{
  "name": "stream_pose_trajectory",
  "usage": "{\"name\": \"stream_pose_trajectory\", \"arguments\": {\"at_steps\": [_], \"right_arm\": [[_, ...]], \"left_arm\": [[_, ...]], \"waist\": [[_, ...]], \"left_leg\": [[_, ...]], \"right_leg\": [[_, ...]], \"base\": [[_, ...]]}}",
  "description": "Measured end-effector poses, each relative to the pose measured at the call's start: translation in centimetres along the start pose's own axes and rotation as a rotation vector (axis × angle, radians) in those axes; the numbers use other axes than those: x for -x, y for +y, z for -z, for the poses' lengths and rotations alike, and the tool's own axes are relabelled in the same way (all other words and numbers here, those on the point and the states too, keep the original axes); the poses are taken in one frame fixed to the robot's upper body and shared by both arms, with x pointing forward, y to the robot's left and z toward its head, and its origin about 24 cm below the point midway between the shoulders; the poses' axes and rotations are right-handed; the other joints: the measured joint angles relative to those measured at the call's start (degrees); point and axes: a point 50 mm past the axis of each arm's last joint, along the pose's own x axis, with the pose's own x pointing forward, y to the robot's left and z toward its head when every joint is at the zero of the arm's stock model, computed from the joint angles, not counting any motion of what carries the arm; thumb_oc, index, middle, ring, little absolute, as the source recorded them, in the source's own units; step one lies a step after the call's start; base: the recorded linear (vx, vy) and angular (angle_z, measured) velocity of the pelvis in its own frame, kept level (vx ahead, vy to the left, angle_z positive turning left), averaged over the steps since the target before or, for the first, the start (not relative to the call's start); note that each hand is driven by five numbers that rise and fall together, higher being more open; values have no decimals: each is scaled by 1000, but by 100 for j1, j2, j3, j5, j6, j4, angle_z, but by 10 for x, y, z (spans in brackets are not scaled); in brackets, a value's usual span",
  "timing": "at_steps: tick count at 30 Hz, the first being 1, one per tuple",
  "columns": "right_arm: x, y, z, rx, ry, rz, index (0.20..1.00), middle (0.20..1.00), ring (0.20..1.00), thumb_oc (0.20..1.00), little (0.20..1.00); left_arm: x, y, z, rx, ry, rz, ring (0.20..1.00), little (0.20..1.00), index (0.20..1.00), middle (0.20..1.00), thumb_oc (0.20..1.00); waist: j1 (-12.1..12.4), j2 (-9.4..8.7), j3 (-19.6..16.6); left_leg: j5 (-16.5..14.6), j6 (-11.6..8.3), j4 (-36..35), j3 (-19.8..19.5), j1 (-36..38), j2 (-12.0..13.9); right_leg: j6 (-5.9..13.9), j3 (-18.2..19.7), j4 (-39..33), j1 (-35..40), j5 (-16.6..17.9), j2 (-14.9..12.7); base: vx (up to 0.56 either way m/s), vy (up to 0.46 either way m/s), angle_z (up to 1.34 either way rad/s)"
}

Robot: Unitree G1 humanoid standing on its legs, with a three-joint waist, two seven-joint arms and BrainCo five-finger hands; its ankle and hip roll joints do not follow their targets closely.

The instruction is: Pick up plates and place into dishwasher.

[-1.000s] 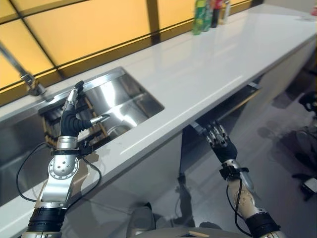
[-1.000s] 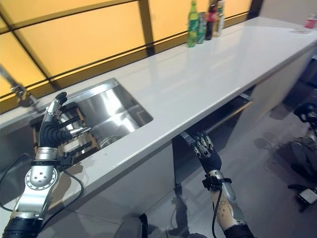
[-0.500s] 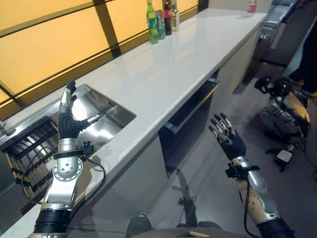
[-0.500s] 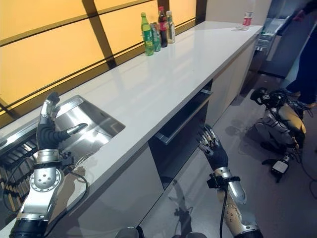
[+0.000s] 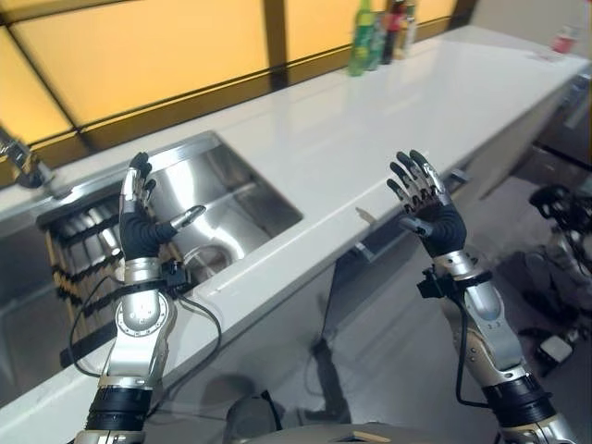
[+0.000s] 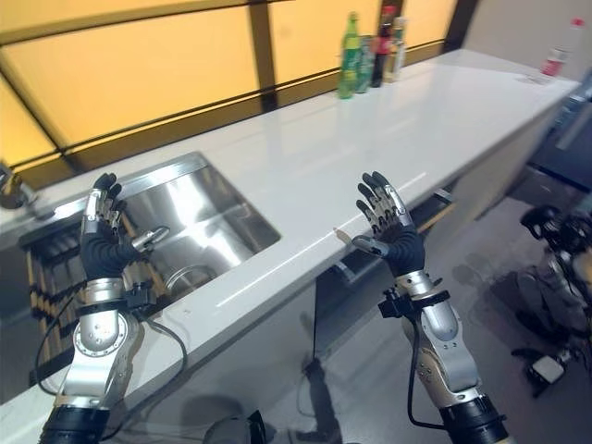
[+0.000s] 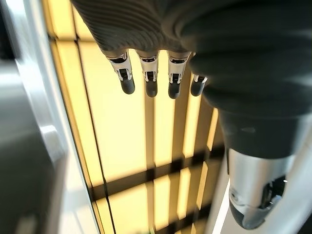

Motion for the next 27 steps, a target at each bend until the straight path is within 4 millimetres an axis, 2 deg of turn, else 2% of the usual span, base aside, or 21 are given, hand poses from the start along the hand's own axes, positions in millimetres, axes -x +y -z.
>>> {"name": "stream_pose_trajectory", "arguments": {"at_steps": [1,3,4,5,7,8,9,10,11,12,13,15,16,17,22,27], "right_arm": [[1,2,0,-2,-1,-1,1000,1000,1000,1000,1000],[-1,5,-2,2,-12,-15,1000,1000,1000,1000,1000],[-1,6,-2,9,-14,-19,1000,1000,1000,1000,1000],[-1,6,-2,11,-12,-23,1000,1000,1000,1000,1000],[-3,6,-4,17,-18,-22,1000,1000,1000,1000,1000],[-5,6,-4,19,-23,-22,1000,1000,1000,1000,1000],[-7,6,-4,21,-24,-21,1000,1000,1000,1000,1000],[-6,5,-5,25,-25,-12,1000,1000,1000,1000,1000],[-6,5,-5,25,-24,-2,1000,1000,1000,1000,1000],[-6,4,-4,23,-23,10,1000,1000,1000,1000,1000],[-6,3,-4,24,-22,27,1000,1000,1000,1000,1000],[-7,2,-4,23,-17,42,1000,1000,1000,1000,1000],[-7,2,-3,24,-13,40,1000,1000,1000,1000,1000],[-7,2,-2,22,-5,40,1000,1000,1000,1000,1000],[-9,6,3,14,47,13,1000,1000,1000,1000,1000],[-9,7,4,9,54,10,1000,1000,1000,1000,1000]], "left_arm": [[0,-3,-3,31,-10,-3,1000,1000,1000,1000,1000],[-2,-4,-10,37,-41,11,1000,1000,1000,1000,1000],[-3,-2,-13,32,-52,12,1000,1000,1000,1000,1000],[-6,-1,-16,40,-65,16,1000,1000,1000,1000,1000],[-9,-1,-17,46,-61,19,1000,1000,1000,1000,1000],[-8,-4,-16,54,-50,25,1000,1000,1000,1000,1000],[-7,-10,-14,73,-42,33,1000,1000,1000,1000,1000],[-7,-18,-14,88,-43,62,1000,1000,1000,1000,1000],[-7,-26,-15,96,-46,102,1000,1000,1000,1000,1000],[-6,-32,-14,102,-37,138,1000,1000,1000,1000,1000],[-2,-40,-12,112,-18,168,1000,1000,1000,1000,1000],[1,-47,-11,123,-1,205,1000,1000,1000,1000,1000],[2,-48,-11,128,1,205,1000,1000,1000,1000,1000],[2,-49,-11,135,7,202,1000,1000,1000,1000,1000],[8,-46,-2,164,94,178,1000,1000,1000,1000,1000],[9,-46,-7,195,88,172,1000,1000,1000,1000,1000]], "waist": [[-5,-5,-4],[35,-90,-69],[43,-76,-96],[21,-93,-120],[37,-167,-155],[34,-141,-146],[-14,-45,-147],[-83,0,-160],[-149,-18,-170],[-152,-79,-200],[-203,-93,-235],[-152,-52,-254],[-145,33,-306],[-163,30,-310],[-126,-47,-341],[-103,-150,-397]], "left_leg": [[-47,39,-23,-151,22,-154],[-28,117,-222,-400,124,-352],[33,120,-335,-655,113,-414],[151,123,-480,-858,95,-428],[345,134,-745,-1158,89,-550],[377,112,-813,-1360,92,-581],[424,74,-893,-1615,46,-565],[449,53,-954,-1919,-36,-572],[464,70,-1005,-2034,-104,-566],[462,67,-1174,-2060,-99,-559],[423,59,-1282,-2106,17,-572],[358,18,-855,-2141,122,-477],[245,-205,-955,-2155,194,-410],[362,-351,-1027,-2209,239,-402],[420,-401,-1245,-2242,463,-401],[475,-401,-1436,-2272,515,-444]], "right_leg": [[17,35,363,-35,47,-111],[37,447,956,-291,216,-236],[56,665,975,-341,150,-69],[5,838,666,-364,77,151],[-72,857,-37,-476,59,286],[-75,949,-260,-587,58,295],[-51,1242,-477,-749,76,419],[36,1625,-830,-812,191,505],[125,1687,-1120,-771,531,476],[6,1760,-1253,-696,798,543],[-126,1674,-1501,-546,856,579],[-177,1380,-1621,-316,888,606],[-197,1262,-1654,-216,858,709],[-188,1234,-1657,-176,843,706],[-184,1227,-2092,180,881,730],[-172,1101,-2553,428,1039,724]], "base": [[132,-99,98],[132,-208,86],[109,-236,93],[62,-207,99],[50,-297,90],[86,-350,85],[103,-257,103],[106,-239,137],[77,-158,144],[68,-166,135],[42,-167,98],[34,-203,72],[-8,-184,63],[-7,-157,51],[10,-147,18],[18,-69,11]]}}
